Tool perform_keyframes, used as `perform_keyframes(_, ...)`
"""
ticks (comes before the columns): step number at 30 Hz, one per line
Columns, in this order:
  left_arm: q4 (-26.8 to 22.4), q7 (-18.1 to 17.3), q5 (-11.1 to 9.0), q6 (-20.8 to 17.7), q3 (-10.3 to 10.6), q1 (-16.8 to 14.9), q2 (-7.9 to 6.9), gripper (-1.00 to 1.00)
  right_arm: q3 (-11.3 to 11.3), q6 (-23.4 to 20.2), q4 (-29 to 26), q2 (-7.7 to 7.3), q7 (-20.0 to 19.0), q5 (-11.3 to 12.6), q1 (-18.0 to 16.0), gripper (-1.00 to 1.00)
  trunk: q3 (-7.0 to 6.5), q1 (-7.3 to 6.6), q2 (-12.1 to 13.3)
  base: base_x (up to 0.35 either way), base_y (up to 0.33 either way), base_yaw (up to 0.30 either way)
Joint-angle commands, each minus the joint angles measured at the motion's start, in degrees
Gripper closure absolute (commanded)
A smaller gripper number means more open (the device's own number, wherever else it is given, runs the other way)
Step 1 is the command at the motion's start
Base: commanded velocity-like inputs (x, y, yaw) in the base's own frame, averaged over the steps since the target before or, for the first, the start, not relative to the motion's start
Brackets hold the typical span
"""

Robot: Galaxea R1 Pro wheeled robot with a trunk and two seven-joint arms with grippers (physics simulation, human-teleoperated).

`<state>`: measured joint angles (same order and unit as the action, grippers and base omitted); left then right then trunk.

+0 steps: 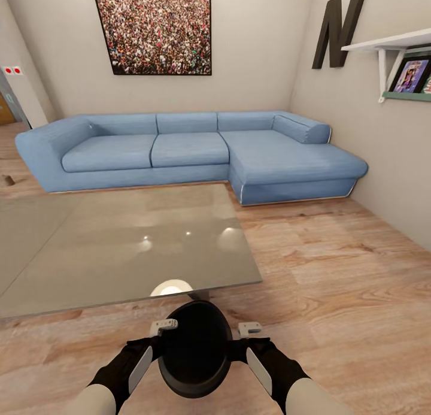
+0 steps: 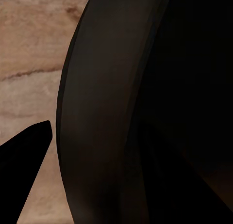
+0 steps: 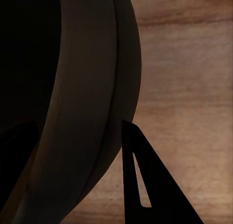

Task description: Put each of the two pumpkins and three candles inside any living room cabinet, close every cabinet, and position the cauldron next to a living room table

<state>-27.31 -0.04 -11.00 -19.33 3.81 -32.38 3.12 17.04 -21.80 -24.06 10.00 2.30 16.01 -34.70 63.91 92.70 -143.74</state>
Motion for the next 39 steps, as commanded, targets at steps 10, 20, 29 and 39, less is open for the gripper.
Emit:
perform_keyframes(10,-0.2,0.1,-0.8,-0.3,0.1,0.0,-0.04,1.0,0.2,-0.3,0.0,0.0,0.3,0.1,0.0,1.0,2.04,0.21,-0.1,0.0,0.0,0.0)
perform_keyframes(20,-0.2,0.1,-0.8,-0.3,0.1,0.0,-0.04,1.0,0.2,-0.2,0.0,0.0,0.3,0.1,0.0,1.0,3.59,0.39,-0.2,0.0,0.0,0.0)
perform_keyframes(29,-0.2,0.1,-0.8,-0.3,0.1,0.0,-0.04,1.0,0.2,-0.2,0.0,0.0,0.3,0.1,0.0,1.0,3.59,0.39,-0.2,0.0,0.0,0.0)
perform_keyframes(39,-0.2,0.1,-0.8,-0.3,0.1,0.0,-0.04,1.0,0.2,-0.2,0.0,0.0,0.3,0.1,0.0,1.0,3.59,0.39,-0.2,0.0,0.0,0.0)
